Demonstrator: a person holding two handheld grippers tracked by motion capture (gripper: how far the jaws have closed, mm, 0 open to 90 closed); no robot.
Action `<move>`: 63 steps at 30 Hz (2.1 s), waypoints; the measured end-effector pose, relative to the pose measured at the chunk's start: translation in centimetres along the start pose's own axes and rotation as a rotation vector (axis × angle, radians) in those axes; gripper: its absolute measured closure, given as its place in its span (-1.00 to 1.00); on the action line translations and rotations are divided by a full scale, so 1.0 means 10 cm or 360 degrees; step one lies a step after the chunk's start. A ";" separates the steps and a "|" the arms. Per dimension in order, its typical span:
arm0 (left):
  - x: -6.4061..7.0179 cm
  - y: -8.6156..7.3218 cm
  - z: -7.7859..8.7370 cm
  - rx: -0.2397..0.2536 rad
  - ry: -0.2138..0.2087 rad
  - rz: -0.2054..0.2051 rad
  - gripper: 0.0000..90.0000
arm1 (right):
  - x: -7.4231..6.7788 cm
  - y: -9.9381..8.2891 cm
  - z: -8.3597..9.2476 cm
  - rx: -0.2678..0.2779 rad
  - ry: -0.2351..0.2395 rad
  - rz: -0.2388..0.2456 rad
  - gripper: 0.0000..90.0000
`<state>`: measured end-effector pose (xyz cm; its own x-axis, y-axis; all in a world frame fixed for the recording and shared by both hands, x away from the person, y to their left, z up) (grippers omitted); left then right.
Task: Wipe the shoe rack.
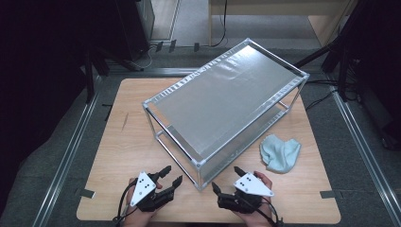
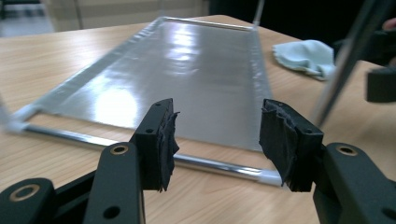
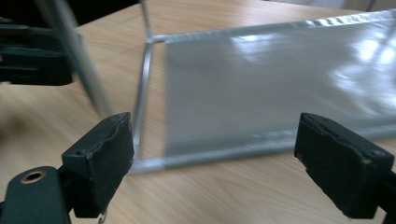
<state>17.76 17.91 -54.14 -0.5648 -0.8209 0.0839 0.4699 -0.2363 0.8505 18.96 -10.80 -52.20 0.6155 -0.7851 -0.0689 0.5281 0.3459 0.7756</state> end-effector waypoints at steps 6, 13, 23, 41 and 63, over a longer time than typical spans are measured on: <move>-0.14 -0.04 0.03 -0.0055 0.0141 0.0082 0.02 | -0.25 0.05 -0.16 -0.0021 0.0097 0.0098 -0.70; -0.29 -0.09 0.05 -0.0087 0.0237 0.0188 0.02 | -0.41 0.09 -0.25 0.0056 0.0198 0.0144 0.13; -0.29 -0.09 0.03 -0.0067 0.0236 0.0185 0.03 | -0.36 0.08 -0.22 0.0111 0.0201 0.0197 0.82; -0.31 0.17 -0.33 -0.0050 0.0203 0.0186 0.02 | 0.35 -0.24 0.26 0.0144 -0.0001 0.0041 0.83; -0.11 0.72 -0.86 -0.0184 0.0236 0.0140 0.81 | 0.82 -0.48 0.68 0.0110 -0.0085 -0.0078 0.82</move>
<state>27.59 12.61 -52.60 -0.4163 -0.9065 0.0705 0.5925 -0.2117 0.7773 17.48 -22.44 -52.22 0.5567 -0.8273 -0.0755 0.5141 0.2717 0.8135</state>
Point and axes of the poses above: each handheld gripper's, and its own axes: z roughly backward along the jaws, y roughly out of its top, x roughly to its right, the point moved 1 cm from there along -z, roughly forward along the jaws, and after that the axes turned 14 degrees about -x, right-handed, at the moved point
